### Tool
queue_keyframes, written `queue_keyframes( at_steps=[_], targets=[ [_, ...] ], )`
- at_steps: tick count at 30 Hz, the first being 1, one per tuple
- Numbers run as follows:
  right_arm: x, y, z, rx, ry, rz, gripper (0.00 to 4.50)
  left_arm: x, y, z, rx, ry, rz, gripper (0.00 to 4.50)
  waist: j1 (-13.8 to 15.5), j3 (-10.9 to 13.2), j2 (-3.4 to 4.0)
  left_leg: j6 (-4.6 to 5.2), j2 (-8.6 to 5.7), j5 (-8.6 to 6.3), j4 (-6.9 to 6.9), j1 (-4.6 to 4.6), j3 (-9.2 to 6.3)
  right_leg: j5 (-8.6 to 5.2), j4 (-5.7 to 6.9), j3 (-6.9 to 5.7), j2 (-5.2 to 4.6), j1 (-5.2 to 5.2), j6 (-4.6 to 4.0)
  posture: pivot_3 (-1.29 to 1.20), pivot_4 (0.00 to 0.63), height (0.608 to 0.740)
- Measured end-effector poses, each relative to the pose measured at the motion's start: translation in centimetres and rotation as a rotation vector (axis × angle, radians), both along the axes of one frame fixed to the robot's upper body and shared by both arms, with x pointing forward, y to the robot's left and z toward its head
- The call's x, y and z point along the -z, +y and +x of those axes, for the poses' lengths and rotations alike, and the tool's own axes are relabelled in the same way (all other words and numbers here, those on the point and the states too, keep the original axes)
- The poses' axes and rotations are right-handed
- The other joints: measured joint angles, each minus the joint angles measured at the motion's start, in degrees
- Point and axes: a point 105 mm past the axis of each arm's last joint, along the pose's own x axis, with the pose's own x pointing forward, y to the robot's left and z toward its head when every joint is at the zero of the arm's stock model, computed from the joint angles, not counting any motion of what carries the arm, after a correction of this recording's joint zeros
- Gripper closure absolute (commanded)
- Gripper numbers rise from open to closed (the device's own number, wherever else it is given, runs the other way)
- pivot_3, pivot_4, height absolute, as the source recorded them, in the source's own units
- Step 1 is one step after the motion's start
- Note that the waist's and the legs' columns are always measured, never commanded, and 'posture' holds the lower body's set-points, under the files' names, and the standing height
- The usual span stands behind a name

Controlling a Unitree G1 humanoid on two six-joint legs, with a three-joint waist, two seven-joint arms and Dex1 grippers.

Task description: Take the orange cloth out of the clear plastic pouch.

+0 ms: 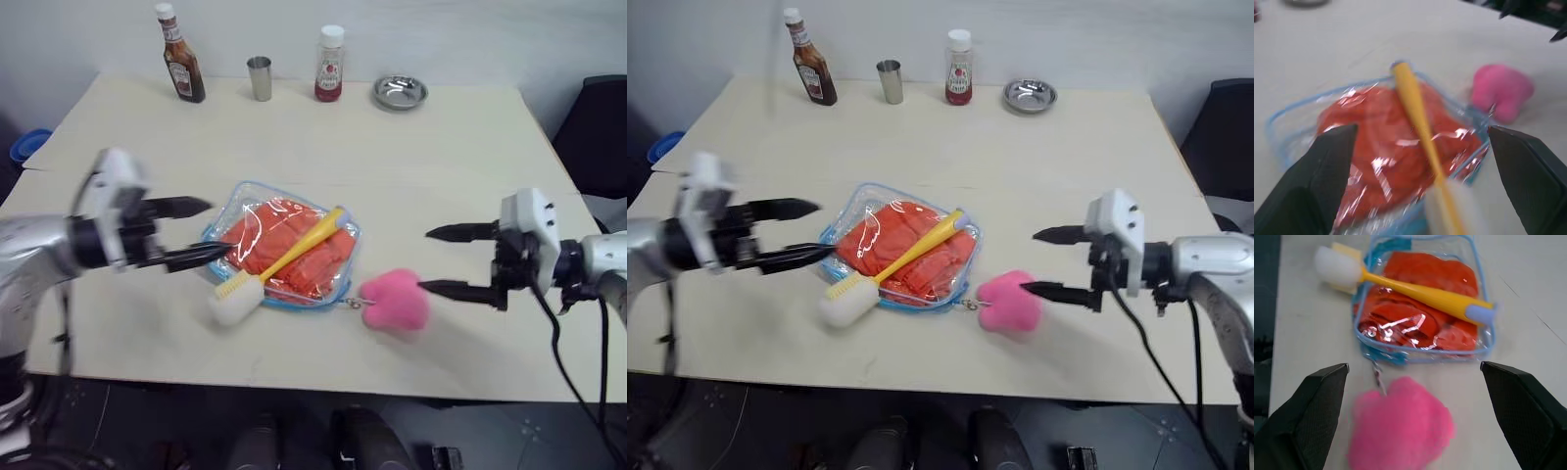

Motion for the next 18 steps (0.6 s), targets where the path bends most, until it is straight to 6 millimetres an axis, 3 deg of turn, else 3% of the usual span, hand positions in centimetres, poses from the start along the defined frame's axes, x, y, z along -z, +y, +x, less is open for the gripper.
queue_keyframes(
  at_steps=[8,12,17,18],
  targets=[
    [0.3,1.6,-1.4,-0.004,-0.019,0.054,0.00,3.2,-5.9,4.8,0.004,0.087,0.166,0.01,0.0,0.0,0.00,0.01,0.02,-0.01,0.34,-0.02,0.05,0.00,-0.02,0.07,0.08,-0.02,0.00,0.00,0.150,0.740],
    [0.5,1.9,-1.9,0.014,-0.027,0.056,0.00,5.0,-6.5,6.5,-0.055,0.127,0.240,0.01,-0.2,0.0,0.00,0.03,0.04,-0.02,0.40,-0.06,0.06,0.00,0.00,0.10,0.10,-0.03,0.00,0.00,0.150,0.740],
    [0.6,1.9,-2.1,0.035,-0.032,0.074,0.00,6.6,-7.4,6.5,-0.029,0.127,0.314,0.01,0.0,0.0,-0.01,0.02,0.03,-0.01,0.44,-0.07,0.05,0.00,0.01,0.09,0.07,-0.03,0.00,0.00,0.150,0.740],
    [0.6,2.0,-2.1,0.035,-0.032,0.075,0.00,6.9,-7.4,6.5,-0.024,0.126,0.328,0.19,0.0,0.0,0.00,0.02,0.03,-0.01,0.44,-0.07,0.05,0.00,0.01,0.09,0.07,-0.03,0.00,0.00,0.150,0.740]
  ],
)
